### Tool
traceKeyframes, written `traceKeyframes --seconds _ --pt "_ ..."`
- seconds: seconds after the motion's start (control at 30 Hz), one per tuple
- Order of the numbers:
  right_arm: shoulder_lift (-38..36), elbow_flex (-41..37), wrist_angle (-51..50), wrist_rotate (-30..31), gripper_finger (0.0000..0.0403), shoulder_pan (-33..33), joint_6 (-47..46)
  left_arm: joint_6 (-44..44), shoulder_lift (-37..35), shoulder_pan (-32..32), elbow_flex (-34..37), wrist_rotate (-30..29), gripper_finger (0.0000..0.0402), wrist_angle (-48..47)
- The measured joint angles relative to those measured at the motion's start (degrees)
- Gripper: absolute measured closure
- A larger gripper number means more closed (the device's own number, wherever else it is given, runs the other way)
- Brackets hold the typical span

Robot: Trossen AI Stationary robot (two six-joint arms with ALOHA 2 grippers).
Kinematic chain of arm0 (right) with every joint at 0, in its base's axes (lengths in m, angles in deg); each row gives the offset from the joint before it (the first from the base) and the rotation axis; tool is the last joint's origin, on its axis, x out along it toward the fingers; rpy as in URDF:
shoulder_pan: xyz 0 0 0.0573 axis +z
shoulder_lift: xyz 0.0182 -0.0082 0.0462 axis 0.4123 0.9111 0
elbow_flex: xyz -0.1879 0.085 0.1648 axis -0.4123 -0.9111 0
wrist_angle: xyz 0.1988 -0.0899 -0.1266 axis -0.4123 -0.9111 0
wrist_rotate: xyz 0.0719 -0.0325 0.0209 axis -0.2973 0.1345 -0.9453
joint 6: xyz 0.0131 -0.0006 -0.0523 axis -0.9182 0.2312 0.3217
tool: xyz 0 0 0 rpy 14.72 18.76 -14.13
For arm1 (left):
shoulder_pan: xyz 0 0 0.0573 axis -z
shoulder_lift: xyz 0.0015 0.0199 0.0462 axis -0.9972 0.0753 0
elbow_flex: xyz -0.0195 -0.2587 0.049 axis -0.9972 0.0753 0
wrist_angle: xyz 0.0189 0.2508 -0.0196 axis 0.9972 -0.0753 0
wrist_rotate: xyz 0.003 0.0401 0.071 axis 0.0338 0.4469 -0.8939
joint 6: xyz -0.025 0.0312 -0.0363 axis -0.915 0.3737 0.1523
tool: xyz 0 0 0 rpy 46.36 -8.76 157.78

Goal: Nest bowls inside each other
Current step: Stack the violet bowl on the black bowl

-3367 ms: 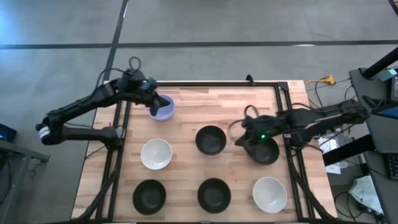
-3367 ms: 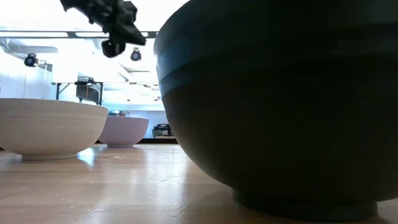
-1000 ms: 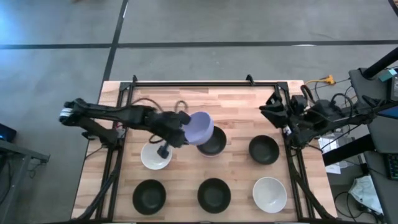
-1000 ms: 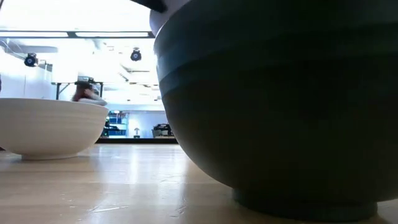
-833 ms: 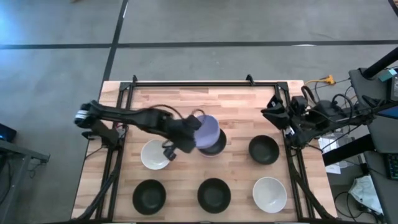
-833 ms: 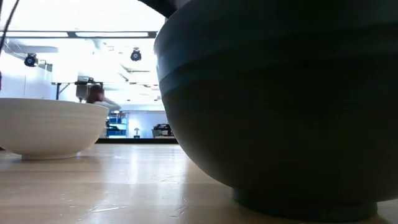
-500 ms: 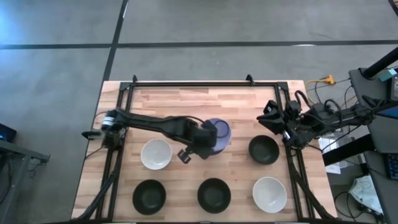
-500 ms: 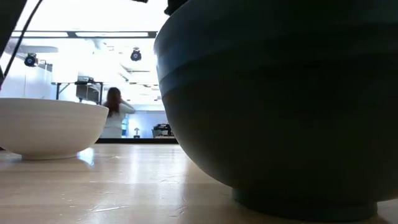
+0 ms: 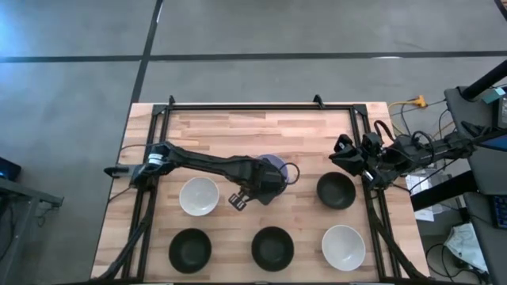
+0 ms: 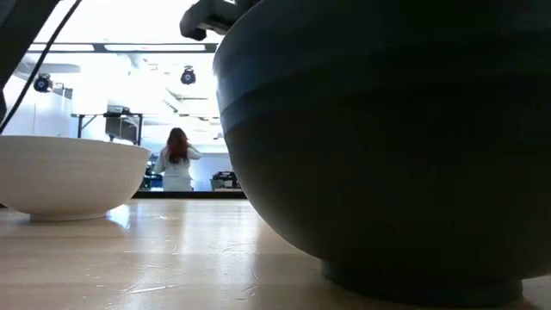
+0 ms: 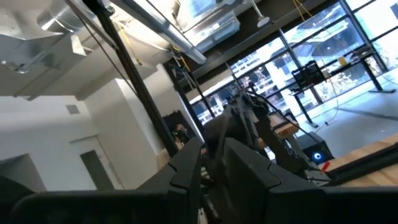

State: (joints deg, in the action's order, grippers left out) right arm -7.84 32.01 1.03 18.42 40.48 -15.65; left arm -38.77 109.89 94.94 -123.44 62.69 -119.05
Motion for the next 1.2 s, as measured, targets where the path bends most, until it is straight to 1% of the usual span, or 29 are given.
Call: traceKeyframes --seconds 0.23,0.37,0.53,0.77,0.83,0.9,0.97,1.03,1.1,1.17,1.2 --pt "0.0 0.0 0.2 0.0 0.0331 2.0 -0.1 -1.2 1.7 0.1 0.1 -0.1 0.0402 1.4" --pt "0.2 0.0 0.2 0.0 0.0331 3.1 -0.2 -4.3 1.7 0.1 0.2 0.6 0.0394 2.2" --pt "0.1 0.0 0.2 0.1 0.0335 3.5 -0.2 -5.6 0.3 0.0 0.4 5.3 0.0349 3.8" --pt "0.1 0.0 0.2 0.3 0.0334 3.5 -0.2 -6.4 -2.5 0.0 0.3 5.2 0.0275 4.5" --pt "0.1 0.0 0.2 0.3 0.0335 3.5 -0.2 -7.3 -3.7 0.0 0.3 5.1 0.0262 4.8" --pt "0.1 0.0 0.2 0.3 0.0335 3.5 -0.2 -8.2 -4.7 0.0 0.3 4.7 0.0258 4.8" --pt "0.1 0.0 0.2 0.3 0.0333 3.5 -0.2 -9.5 -5.3 0.0 0.3 3.7 0.0265 4.6" --pt "0.2 0.0 0.2 0.3 0.0333 3.5 -0.2 -10.0 -5.3 0.0 0.3 3.6 0.0288 4.4" --pt "0.2 0.0 0.2 0.3 0.0334 3.5 -0.2 -10.0 -5.4 0.0 0.4 4.1 0.0327 4.2" --pt "0.2 0.0 0.2 0.3 0.0335 3.5 -0.2 -10.1 -5.4 0.1 0.4 6.3 0.0376 4.2" --pt "0.2 0.0 0.2 0.3 0.0335 3.5 -0.2 -10.2 -5.4 0.1 0.7 7.2 0.0388 4.4"
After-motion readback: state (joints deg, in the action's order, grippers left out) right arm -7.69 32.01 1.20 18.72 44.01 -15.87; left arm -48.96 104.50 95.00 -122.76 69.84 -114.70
